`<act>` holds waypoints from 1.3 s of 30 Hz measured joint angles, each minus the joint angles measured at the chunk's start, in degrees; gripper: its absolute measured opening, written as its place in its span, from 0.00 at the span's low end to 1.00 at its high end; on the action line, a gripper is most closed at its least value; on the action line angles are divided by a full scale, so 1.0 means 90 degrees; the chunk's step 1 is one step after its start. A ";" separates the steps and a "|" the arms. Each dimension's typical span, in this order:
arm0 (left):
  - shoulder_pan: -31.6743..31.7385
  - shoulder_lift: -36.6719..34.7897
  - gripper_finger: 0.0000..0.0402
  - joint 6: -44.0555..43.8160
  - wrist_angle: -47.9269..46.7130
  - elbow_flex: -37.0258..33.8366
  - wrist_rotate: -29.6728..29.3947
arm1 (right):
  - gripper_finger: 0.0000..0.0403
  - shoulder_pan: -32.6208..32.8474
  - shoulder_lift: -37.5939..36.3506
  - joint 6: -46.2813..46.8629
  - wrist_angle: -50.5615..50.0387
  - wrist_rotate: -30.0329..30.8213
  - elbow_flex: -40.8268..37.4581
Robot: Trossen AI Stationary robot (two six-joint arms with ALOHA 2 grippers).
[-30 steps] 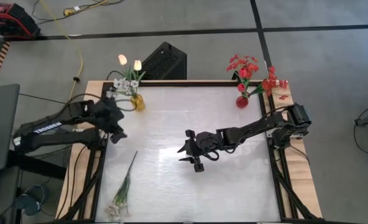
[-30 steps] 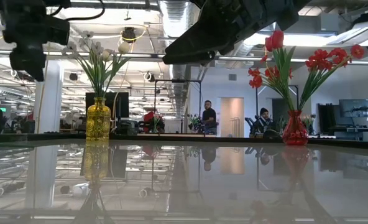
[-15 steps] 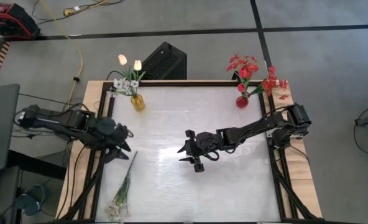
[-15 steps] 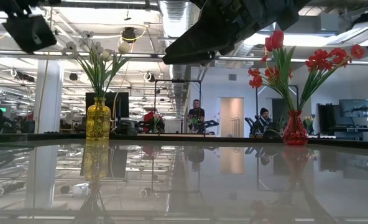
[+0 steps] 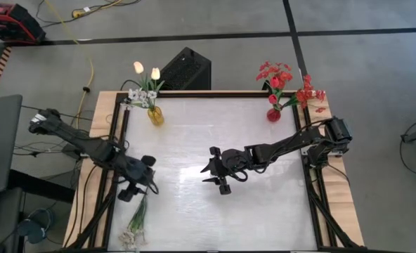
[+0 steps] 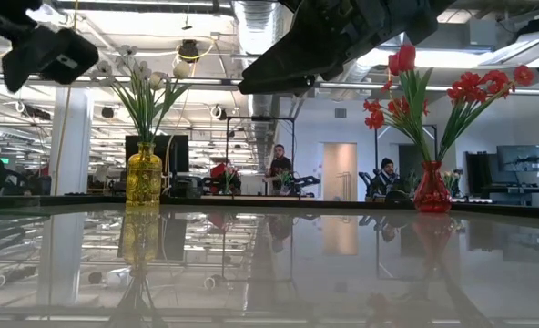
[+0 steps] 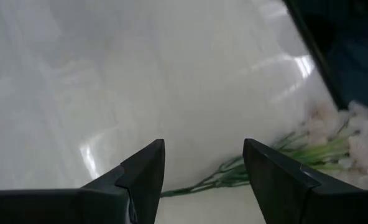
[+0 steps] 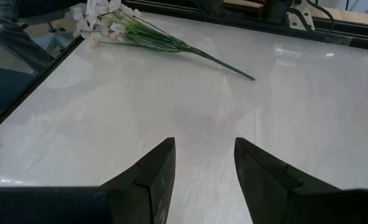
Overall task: Sort flowers into vase by color
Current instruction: Put the white flowers in the yellow vase
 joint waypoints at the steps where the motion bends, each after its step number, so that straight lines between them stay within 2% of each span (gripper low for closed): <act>1: -0.0025 0.0148 0.51 0.0111 0.0014 0.0000 0.0022 | 0.47 0.0000 0.0000 0.0001 0.0000 0.0000 0.0000; 9: -0.0492 0.1136 0.51 0.1271 0.0006 0.0000 -0.0376 | 0.47 -0.0049 0.0000 0.0023 0.0005 -0.0002 0.0000; 14: -0.0858 0.1373 0.51 0.1587 -0.0216 -0.0002 -0.0647 | 0.47 -0.0030 0.0000 0.0026 0.0011 -0.0002 0.0000; 21: -0.1446 0.1376 0.51 0.1626 -0.0079 -0.0365 -0.0926 | 0.47 -0.0024 0.0000 0.0757 0.0281 -0.0001 -0.0001; 29: -0.1689 0.1432 0.51 0.1759 0.0086 -0.0452 -0.1175 | 0.47 -0.0013 0.0000 0.0798 0.0391 -0.0002 -0.0001; 39: -0.1906 0.2644 0.51 0.2016 0.0113 -0.0459 -0.1036 | 0.47 0.0058 0.0000 0.0800 0.0393 -0.0007 0.0000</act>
